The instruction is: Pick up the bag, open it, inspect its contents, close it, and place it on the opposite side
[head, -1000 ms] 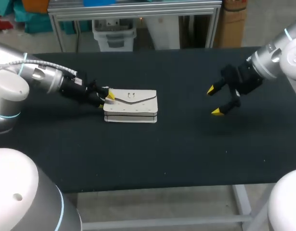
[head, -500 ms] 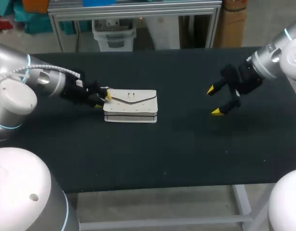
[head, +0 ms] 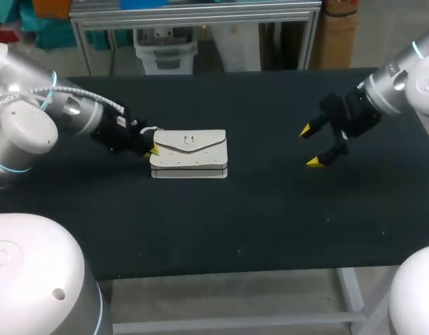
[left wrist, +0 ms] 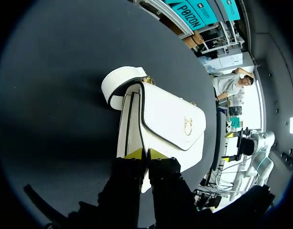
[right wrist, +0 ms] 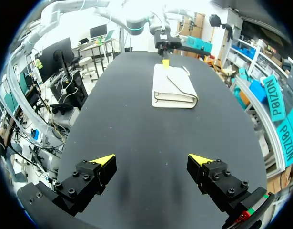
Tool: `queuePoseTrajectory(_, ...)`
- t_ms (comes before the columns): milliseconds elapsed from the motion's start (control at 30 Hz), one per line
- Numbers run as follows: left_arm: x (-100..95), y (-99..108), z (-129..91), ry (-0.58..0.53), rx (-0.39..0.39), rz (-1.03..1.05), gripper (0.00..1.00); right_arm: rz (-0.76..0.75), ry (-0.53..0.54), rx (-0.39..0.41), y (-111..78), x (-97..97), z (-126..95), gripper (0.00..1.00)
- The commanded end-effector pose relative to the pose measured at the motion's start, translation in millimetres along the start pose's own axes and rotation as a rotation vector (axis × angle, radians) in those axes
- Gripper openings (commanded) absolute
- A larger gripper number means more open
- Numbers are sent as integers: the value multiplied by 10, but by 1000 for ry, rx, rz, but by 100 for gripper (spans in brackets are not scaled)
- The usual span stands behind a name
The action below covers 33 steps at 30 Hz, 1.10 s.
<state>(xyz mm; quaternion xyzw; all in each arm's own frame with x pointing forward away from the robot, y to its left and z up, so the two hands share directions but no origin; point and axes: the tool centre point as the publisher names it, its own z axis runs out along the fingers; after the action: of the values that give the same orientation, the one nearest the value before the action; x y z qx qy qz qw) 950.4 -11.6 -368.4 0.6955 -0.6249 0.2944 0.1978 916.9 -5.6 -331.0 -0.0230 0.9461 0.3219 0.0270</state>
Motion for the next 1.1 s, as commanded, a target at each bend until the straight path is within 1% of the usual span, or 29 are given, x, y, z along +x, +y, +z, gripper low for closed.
queuePoseTrajectory(33, 16, 31, 35, -5, -101, -15, 0, -1, 0, -1, -2, 3, -2, 100)
queuePoseTrajectory(167, 115, 189, 106, -10, -91, -48, 0, -1, 0, -1, -2, 3, -2, 100)
queuePoseTrajectory(233, 176, 250, 135, 12, -106, -63, 0, -1, 0, -1, -2, 3, -2, 100)
queuePoseTrajectory(267, 202, 286, 161, 8, -87, -49, 0, -1, 0, -1, -2, 3, -2, 100)
queuePoseTrajectory(333, 252, 324, 211, 17, -79, -52, 0, -1, 0, -1, -2, 3, -2, 100)
queuePoseTrajectory(367, 282, 339, 235, 23, -62, -47, 0, -1, 0, -1, -2, 3, -2, 100)
queuePoseTrajectory(467, 358, 370, 287, 39, -50, -55, 0, -1, 0, -1, -2, 3, -2, 100)
queuePoseTrajectory(533, 405, 386, 302, 47, -9, -64, 0, -1, 0, -1, -2, 3, -2, 100)
queuePoseTrajectory(667, 469, 422, 319, 52, 18, -87, 0, -1, 0, -1, -2, 3, -2, 100)
queuePoseTrajectory(833, 506, 415, 349, 41, 16, -117, 0, -1, 0, -1, -2, 3, -2, 100)
queuePoseTrajectory(1000, 615, 433, 418, 44, 25, -101, 0, -1, 0, -1, -2, 3, -2, 100)
queuePoseTrajectory(1100, 642, 388, 430, 51, 23, -93, 0, -1, 0, -1, -2, 3, -2, 100)
